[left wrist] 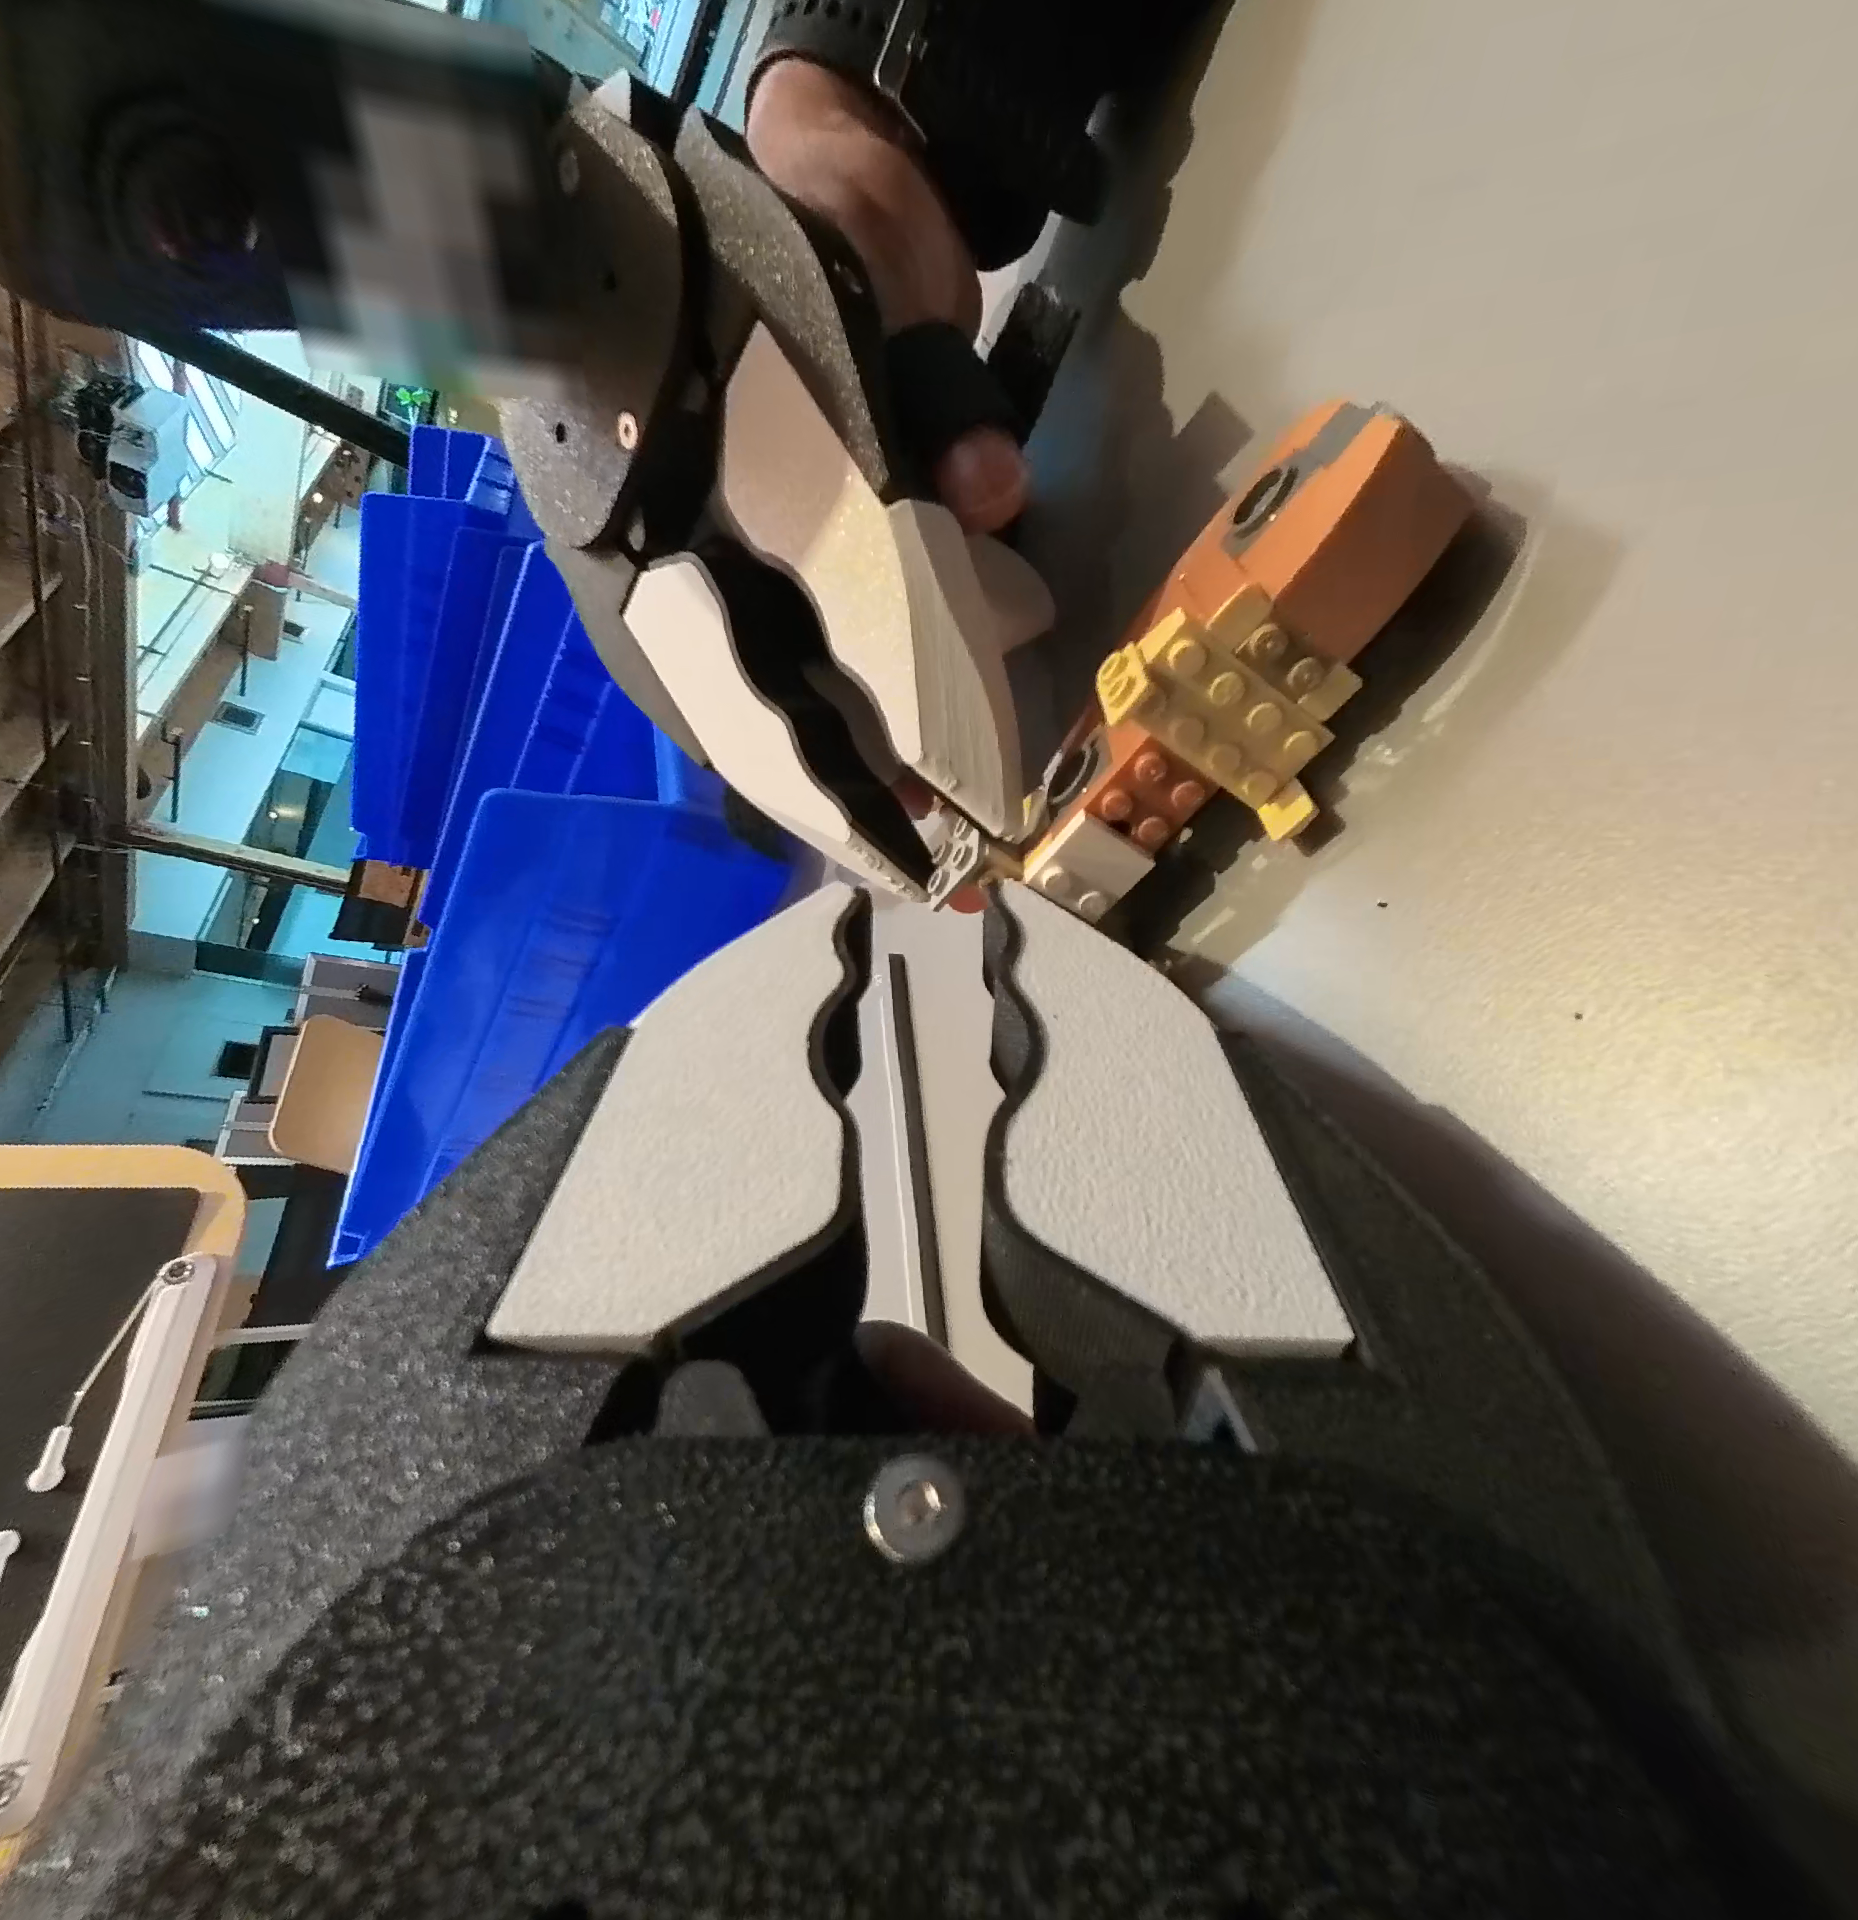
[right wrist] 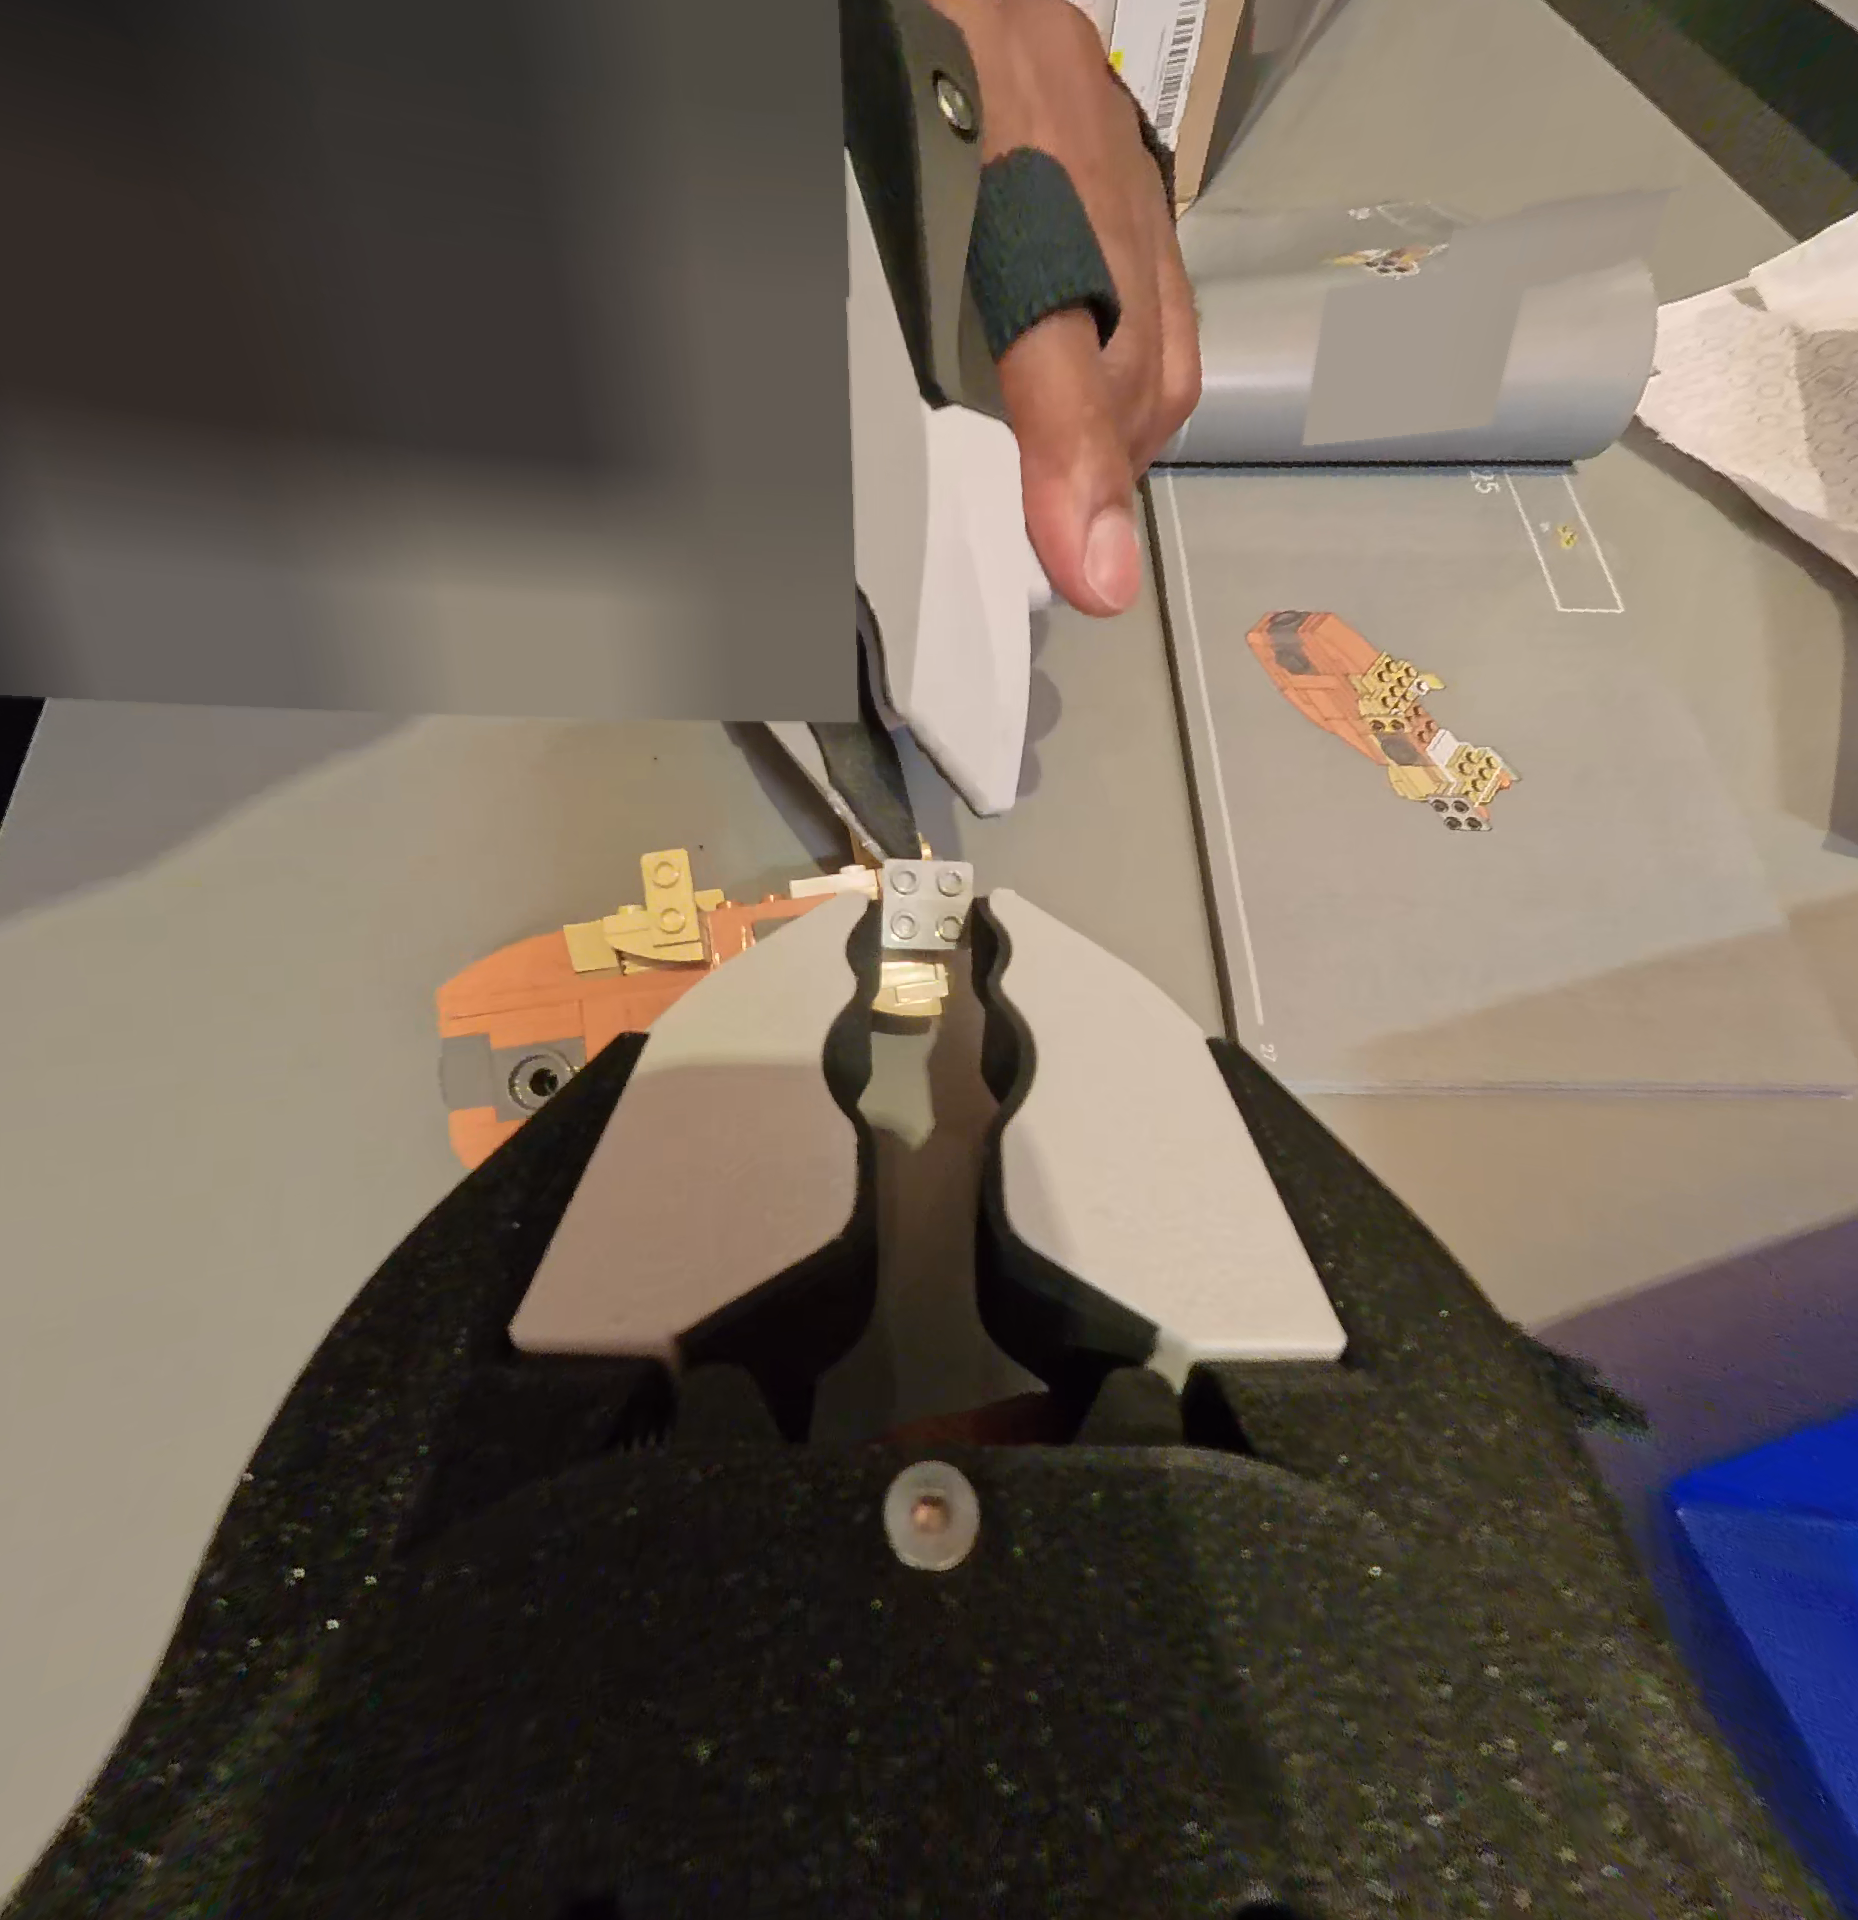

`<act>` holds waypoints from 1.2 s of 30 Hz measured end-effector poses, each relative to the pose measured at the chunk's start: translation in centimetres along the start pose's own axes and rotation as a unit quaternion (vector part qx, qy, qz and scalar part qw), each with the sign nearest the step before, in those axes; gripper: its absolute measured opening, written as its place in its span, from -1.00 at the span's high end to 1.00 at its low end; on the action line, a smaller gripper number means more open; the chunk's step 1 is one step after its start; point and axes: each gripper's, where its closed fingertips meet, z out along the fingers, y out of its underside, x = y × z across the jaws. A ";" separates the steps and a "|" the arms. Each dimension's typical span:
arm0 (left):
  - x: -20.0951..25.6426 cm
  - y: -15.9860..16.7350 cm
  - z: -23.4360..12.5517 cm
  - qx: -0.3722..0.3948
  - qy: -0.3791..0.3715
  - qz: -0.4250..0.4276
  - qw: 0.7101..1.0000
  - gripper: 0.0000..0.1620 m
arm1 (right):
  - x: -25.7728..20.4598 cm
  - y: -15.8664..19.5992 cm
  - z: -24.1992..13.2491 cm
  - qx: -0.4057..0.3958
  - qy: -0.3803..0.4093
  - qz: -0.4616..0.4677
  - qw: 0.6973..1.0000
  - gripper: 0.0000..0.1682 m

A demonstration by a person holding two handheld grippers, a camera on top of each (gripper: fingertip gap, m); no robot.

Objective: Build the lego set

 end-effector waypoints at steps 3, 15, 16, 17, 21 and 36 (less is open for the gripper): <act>-0.1 0.0 0.0 0.001 -0.002 -0.006 1.000 0.73 | 0.1 0.1 0.0 -0.002 0.005 0.002 1.000 0.81; -3.1 -0.2 -2.1 0.041 -0.052 -0.088 0.994 0.71 | 0.0 -0.3 -0.7 0.020 0.005 0.000 1.000 0.81; -3.2 -0.2 -2.1 0.040 -0.053 -0.090 0.994 0.71 | 0.0 -0.5 -0.8 0.025 0.004 -0.001 1.000 0.81; -3.1 -0.1 -2.1 0.039 -0.053 -0.092 0.994 0.71 | 0.0 -0.6 -0.9 0.029 0.004 -0.002 1.000 0.81; -2.8 0.0 -2.0 0.039 -0.045 -0.094 0.994 0.69 | -0.2 -1.1 -1.0 0.041 0.004 -0.011 0.999 0.81; -0.8 -1.6 -1.4 0.019 -0.005 0.018 1.000 0.70 | -1.1 -2.1 0.1 0.036 -0.004 -0.034 0.999 0.81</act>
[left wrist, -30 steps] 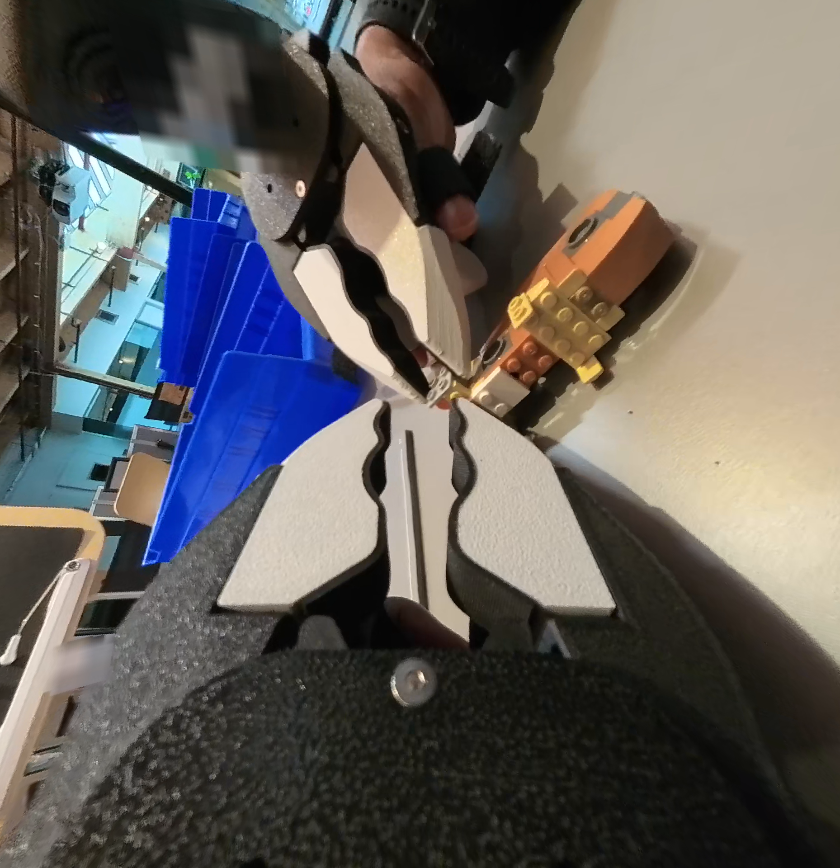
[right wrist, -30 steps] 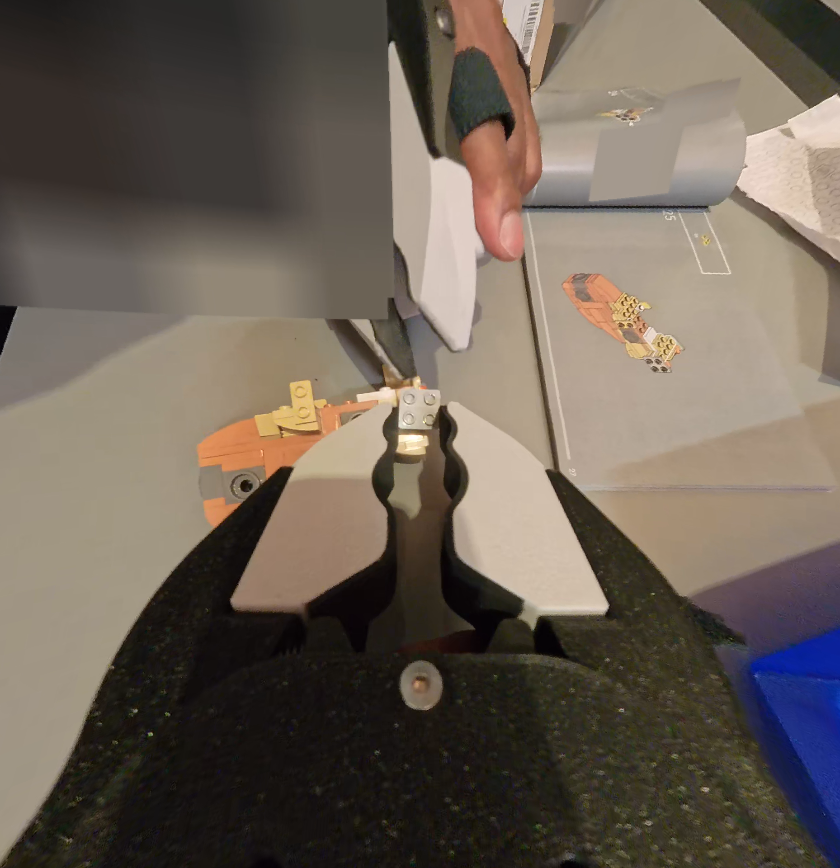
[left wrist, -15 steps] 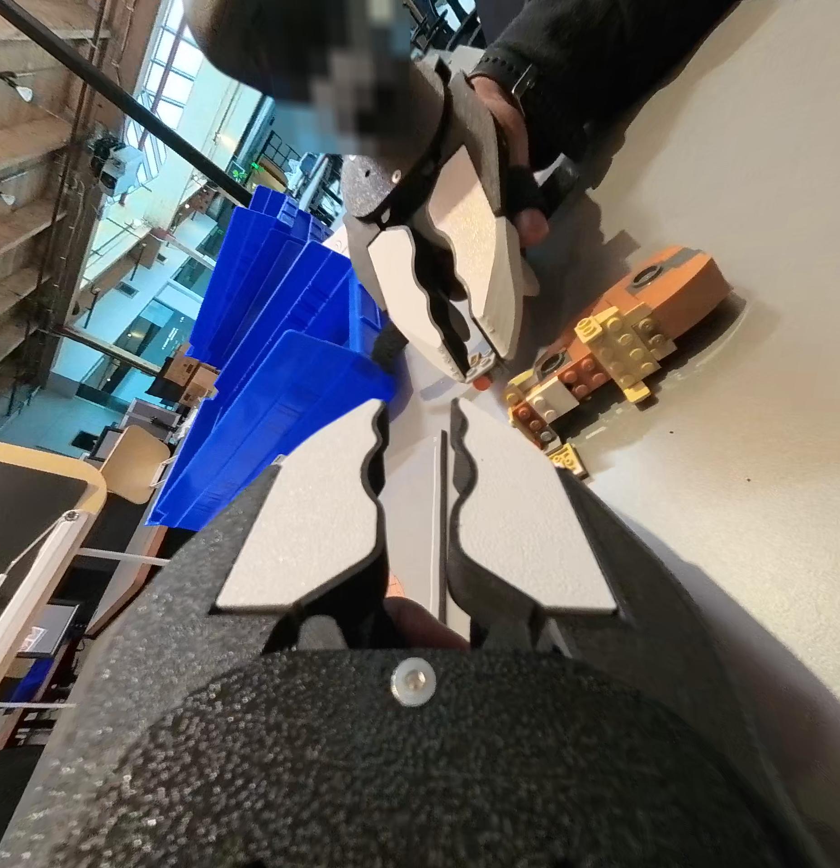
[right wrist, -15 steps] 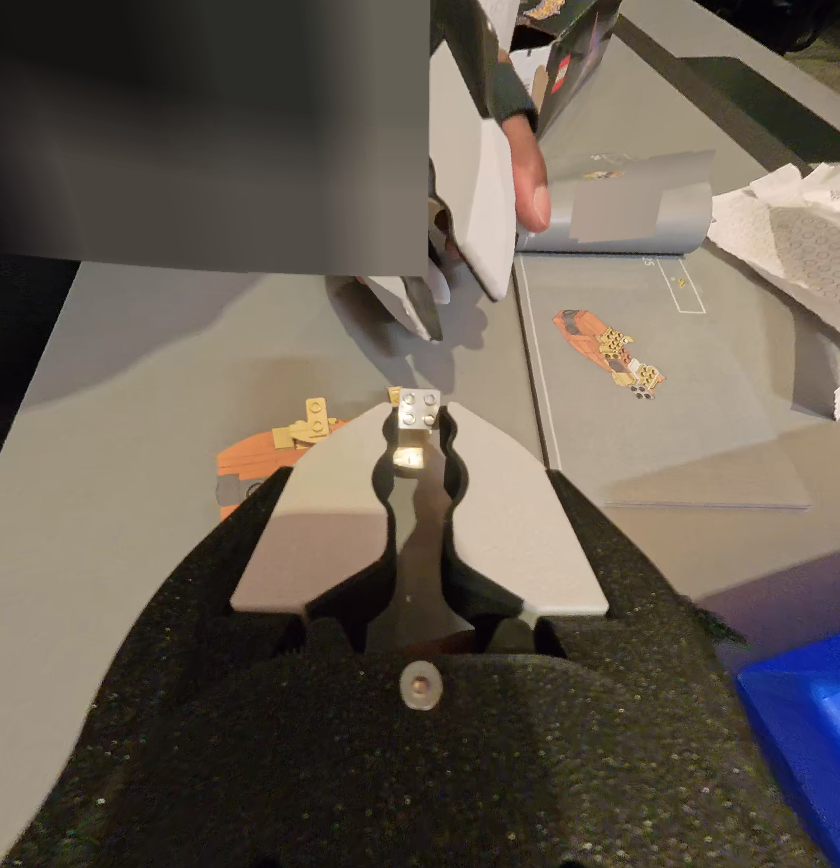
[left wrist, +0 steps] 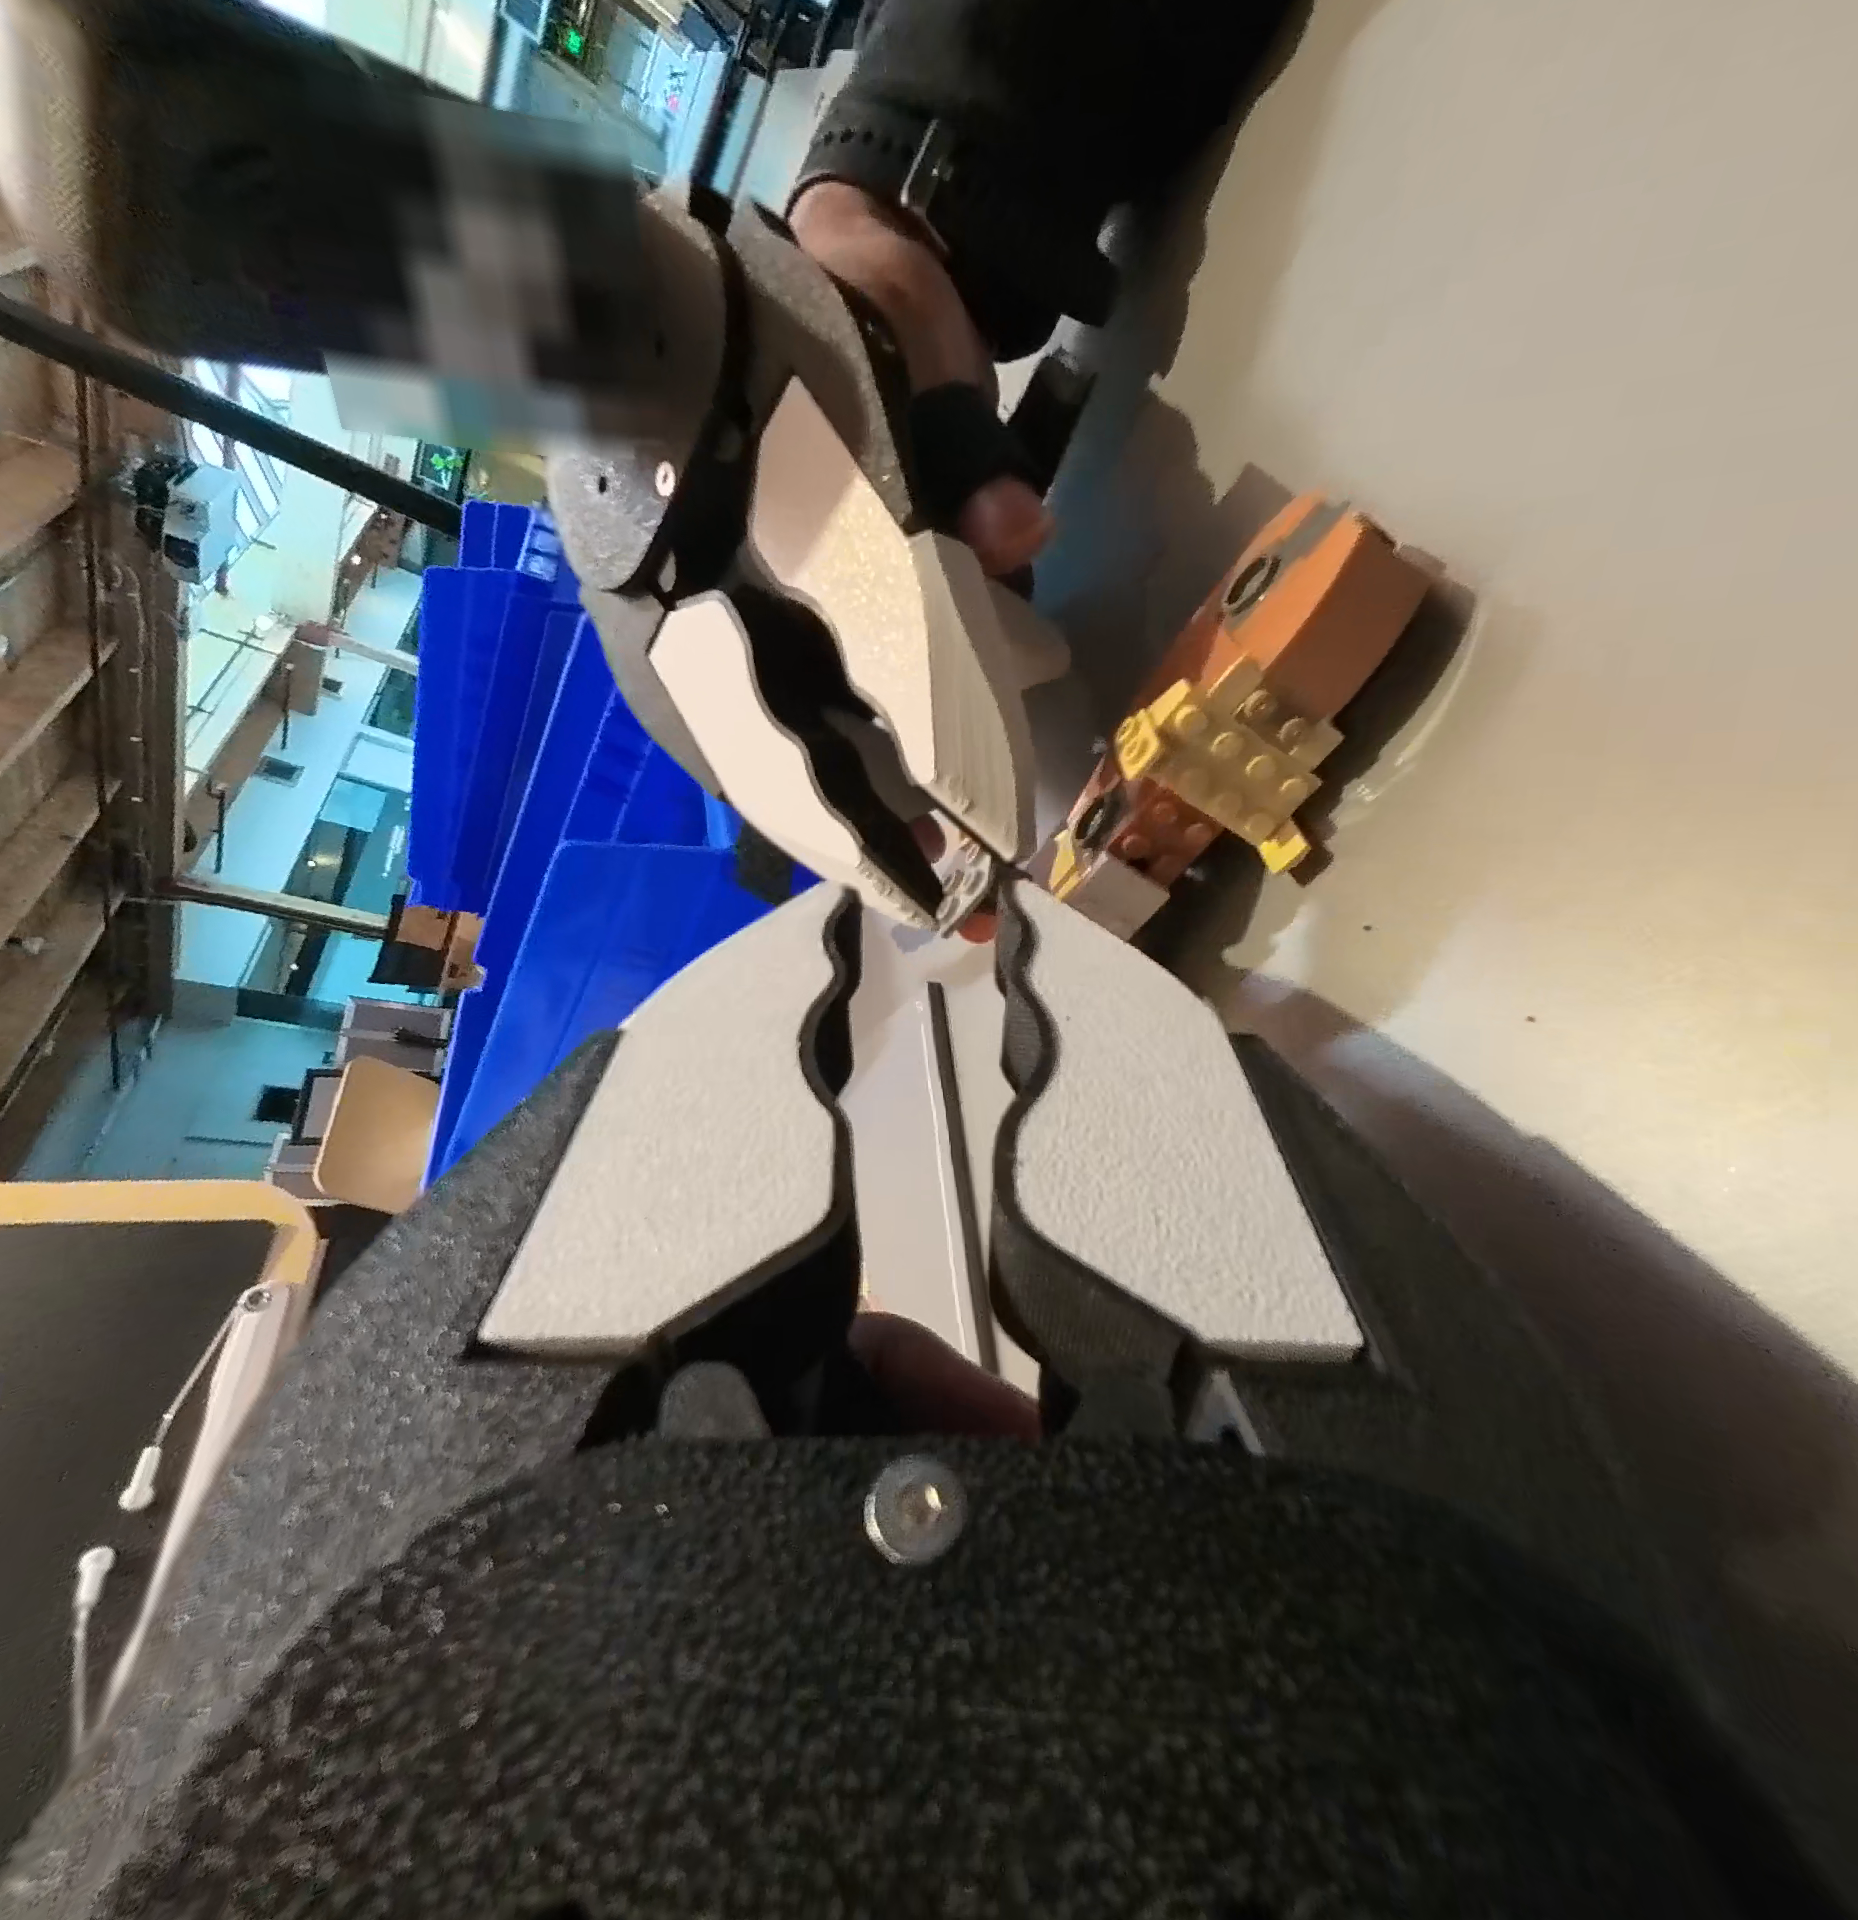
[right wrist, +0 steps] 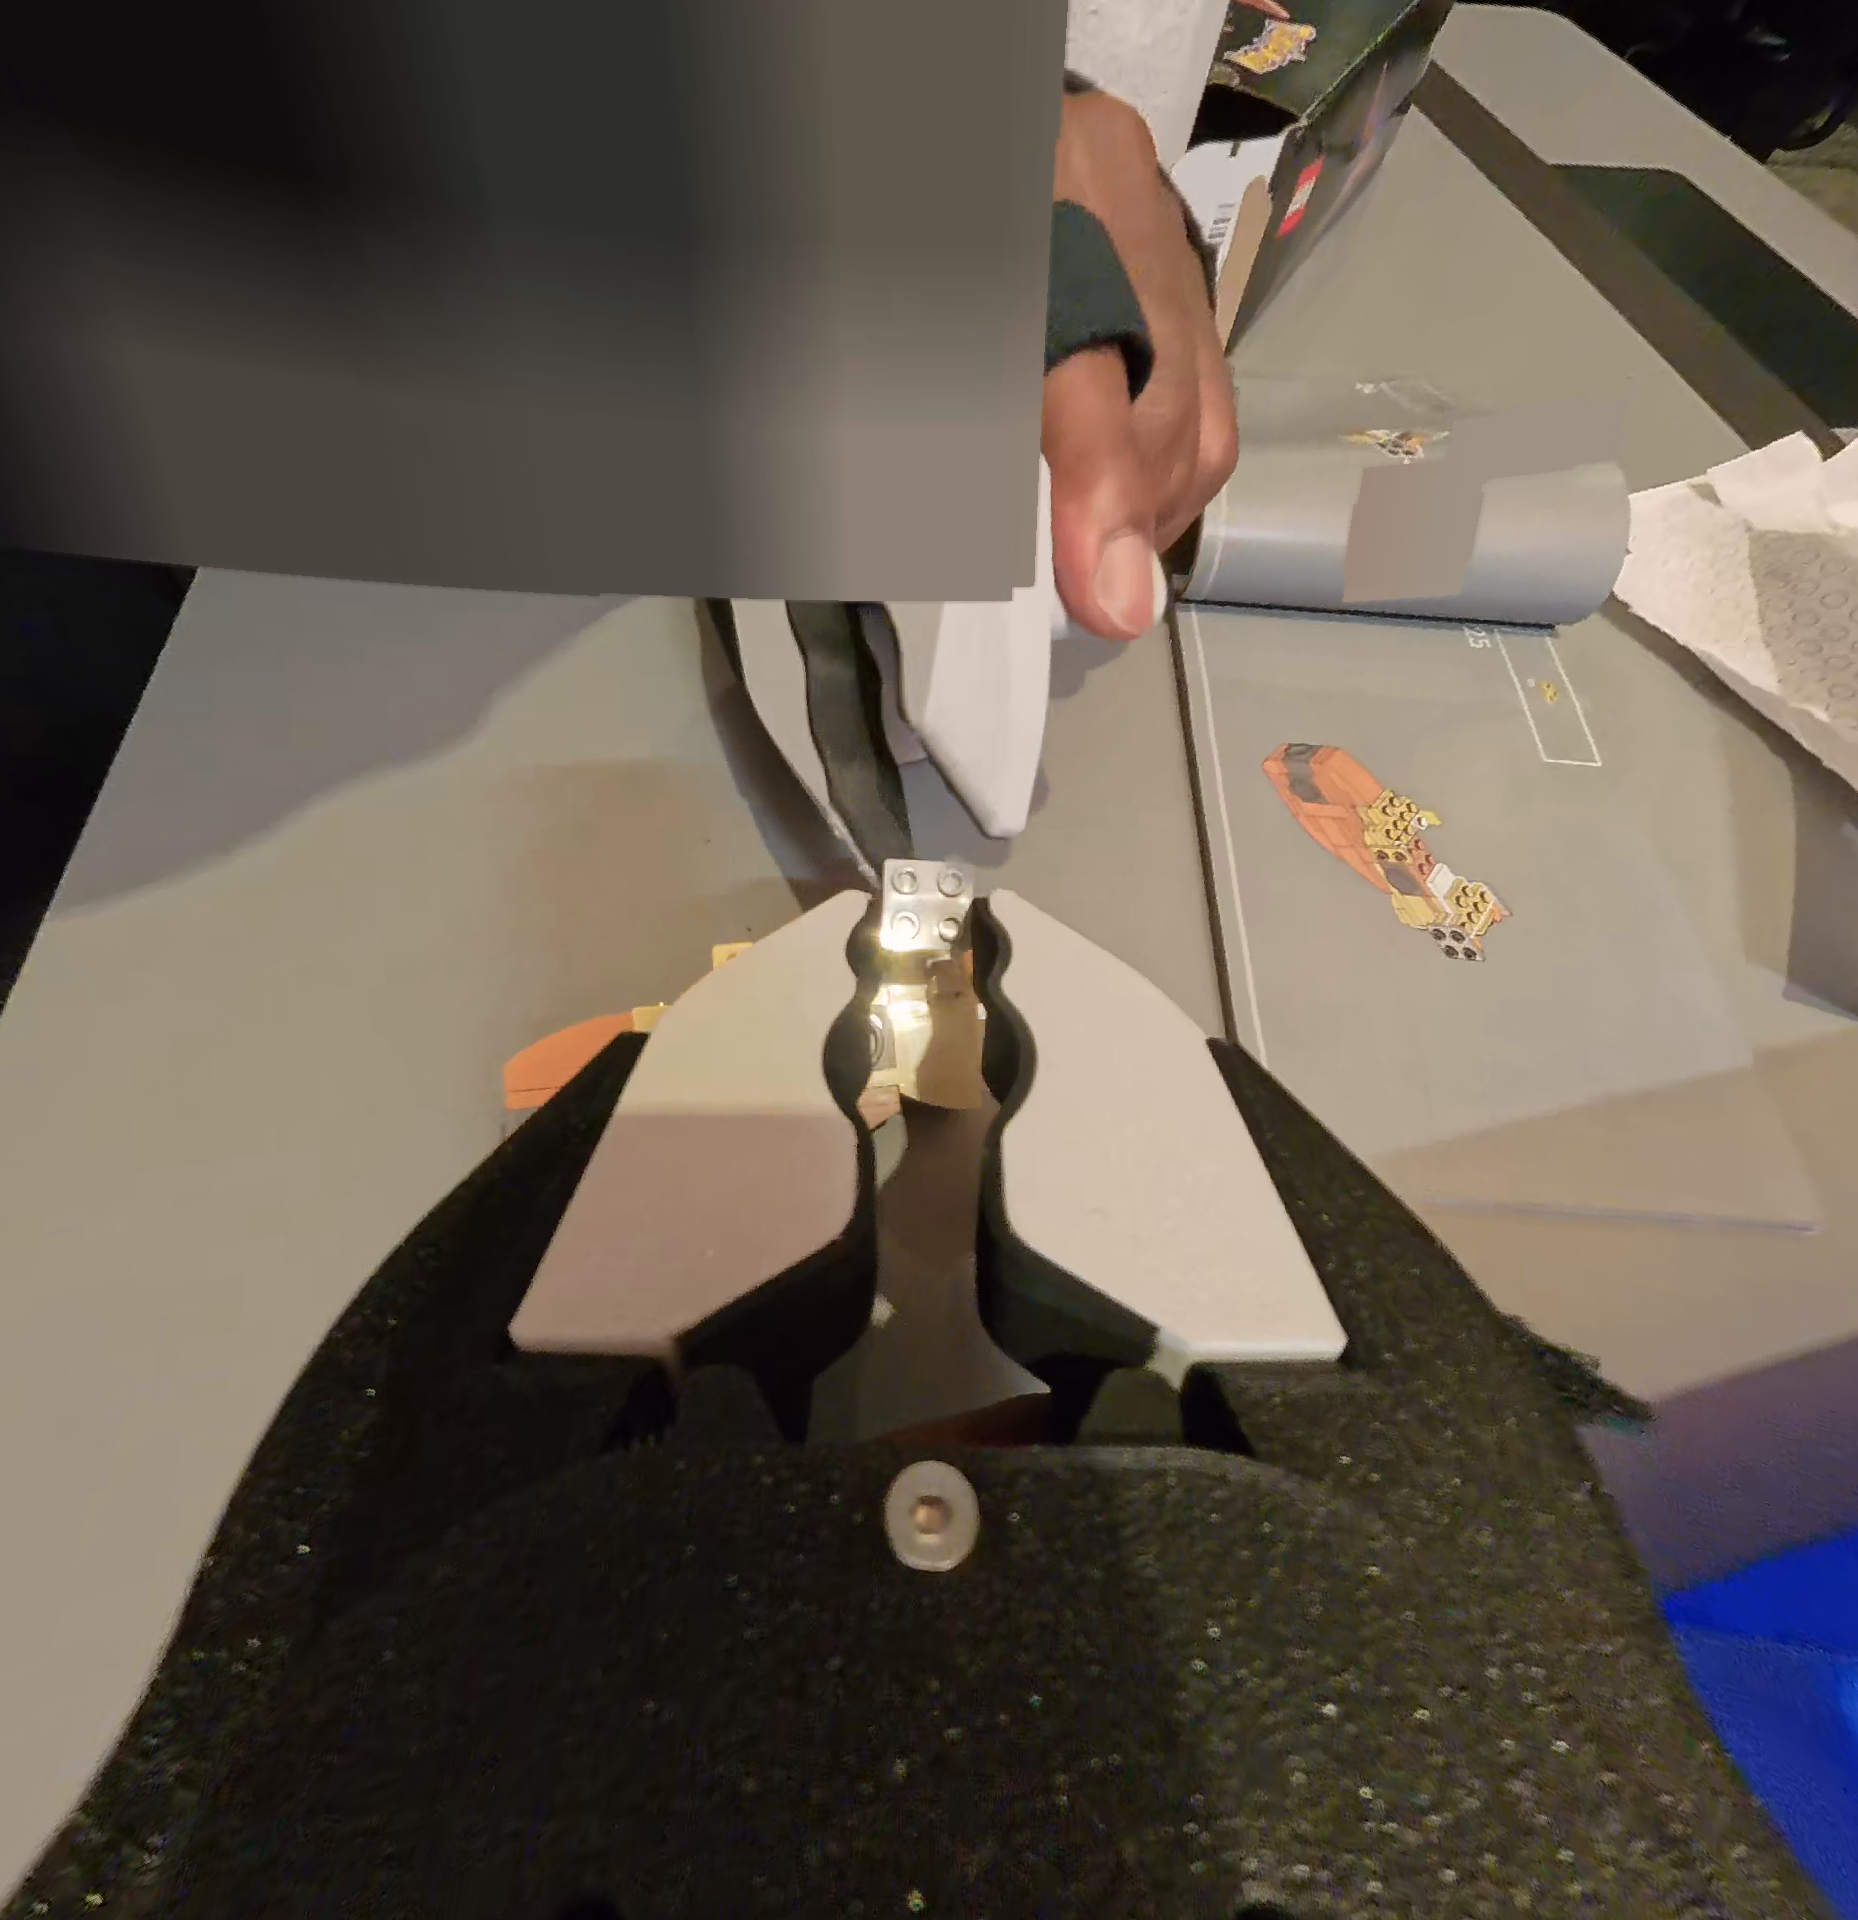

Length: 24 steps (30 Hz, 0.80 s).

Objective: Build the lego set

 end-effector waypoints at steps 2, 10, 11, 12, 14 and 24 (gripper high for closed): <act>0.1 0.0 0.0 -0.006 0.002 0.017 1.000 0.73 | 0.0 0.0 0.0 -0.002 0.001 -0.003 1.000 0.81; 0.9 -0.1 0.2 -0.025 0.014 0.073 0.997 0.90 | 0.0 0.2 0.0 -0.010 -0.007 -0.007 1.000 0.81; 1.0 0.0 0.3 -0.027 0.014 0.079 0.996 0.91 | 0.0 0.2 0.0 -0.012 -0.007 -0.009 1.000 0.81; 1.1 0.0 0.3 -0.030 0.015 0.084 0.996 0.92 | 0.0 0.2 0.0 -0.014 -0.007 -0.011 1.000 0.81; 1.2 0.0 0.4 -0.034 0.016 0.094 0.995 0.92 | -0.1 0.3 0.1 -0.017 -0.007 -0.017 1.000 0.81; 1.6 0.1 0.4 -0.049 0.027 0.127 0.990 0.89 | -0.6 0.3 0.2 -0.024 -0.012 -0.038 0.999 0.81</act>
